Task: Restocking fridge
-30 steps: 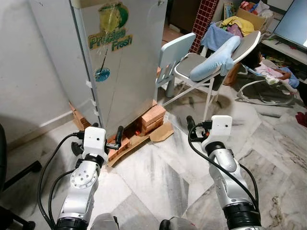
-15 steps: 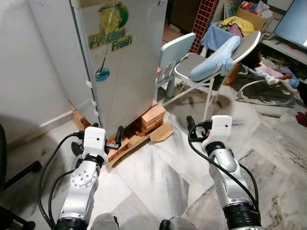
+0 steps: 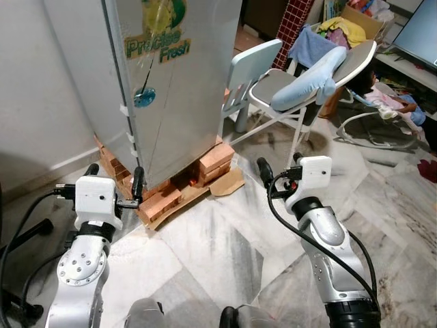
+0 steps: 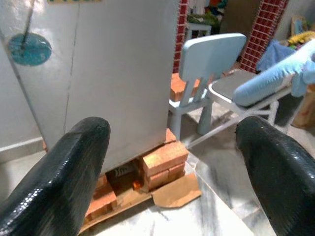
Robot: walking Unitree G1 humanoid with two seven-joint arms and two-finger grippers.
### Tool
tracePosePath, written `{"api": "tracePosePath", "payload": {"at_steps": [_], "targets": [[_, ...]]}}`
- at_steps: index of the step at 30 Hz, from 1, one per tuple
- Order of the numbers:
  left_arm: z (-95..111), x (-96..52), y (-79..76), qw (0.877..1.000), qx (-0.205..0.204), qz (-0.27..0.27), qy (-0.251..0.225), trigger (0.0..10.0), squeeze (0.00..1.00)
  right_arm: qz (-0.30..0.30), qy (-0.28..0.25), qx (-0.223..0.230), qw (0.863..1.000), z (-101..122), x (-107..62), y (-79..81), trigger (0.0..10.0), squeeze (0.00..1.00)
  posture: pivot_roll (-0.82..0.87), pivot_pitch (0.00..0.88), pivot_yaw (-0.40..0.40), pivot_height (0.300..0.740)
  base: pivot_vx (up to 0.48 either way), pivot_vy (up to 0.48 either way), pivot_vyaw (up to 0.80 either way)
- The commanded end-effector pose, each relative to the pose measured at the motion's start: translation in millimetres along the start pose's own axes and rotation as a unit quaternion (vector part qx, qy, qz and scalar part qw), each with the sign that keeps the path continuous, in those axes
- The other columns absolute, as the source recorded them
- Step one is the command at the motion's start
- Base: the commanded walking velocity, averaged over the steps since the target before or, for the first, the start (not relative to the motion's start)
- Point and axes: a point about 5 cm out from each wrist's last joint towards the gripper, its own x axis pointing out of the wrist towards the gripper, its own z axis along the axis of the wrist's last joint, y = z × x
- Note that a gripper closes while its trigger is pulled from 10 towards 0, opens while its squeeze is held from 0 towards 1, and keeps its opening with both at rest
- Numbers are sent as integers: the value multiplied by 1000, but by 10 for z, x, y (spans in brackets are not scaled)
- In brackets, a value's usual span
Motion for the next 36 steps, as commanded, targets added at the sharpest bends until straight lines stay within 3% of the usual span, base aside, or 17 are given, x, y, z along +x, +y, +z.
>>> {"api": "tracePosePath", "payload": {"at_steps": [1,8,16,20,24,29,36], "targets": [[56,22,0,1000,16,-9,-5,10000,0,-33,2,-1,999,-15,-33,-110,10000,0,126,103,-60,740,0,0,0],[255,288,-16,997,47,-58,-35,10000,0,-71,-6,16,997,-71,-62,-80,10000,0,120,92,48,740,0,0,0],[473,453,-82,990,86,-79,-73,10000,0,-87,-23,8,996,-36,-33,-99,10000,0,98,106,78,740,0,0,0],[421,410,-113,991,88,-74,-68,10000,0,-94,-29,14,995,-8,-40,-173,10000,0,86,106,36,740,0,0,0],[252,288,-152,996,59,-56,-38,10000,0,-96,-15,18,995,-36,-85,-247,10000,0,78,108,-13,740,0,0,0],[139,200,-149,997,55,-45,-24,10000,0,-89,-2,11,996,-70,-149,-277,10000,0,80,107,-89,740,0,459,-800],[201,249,-16,996,70,-25,-41,10000,0,-55,-14,15,998,24,-41,-145,10000,0,97,126,-93,740,0,480,-800]]}}
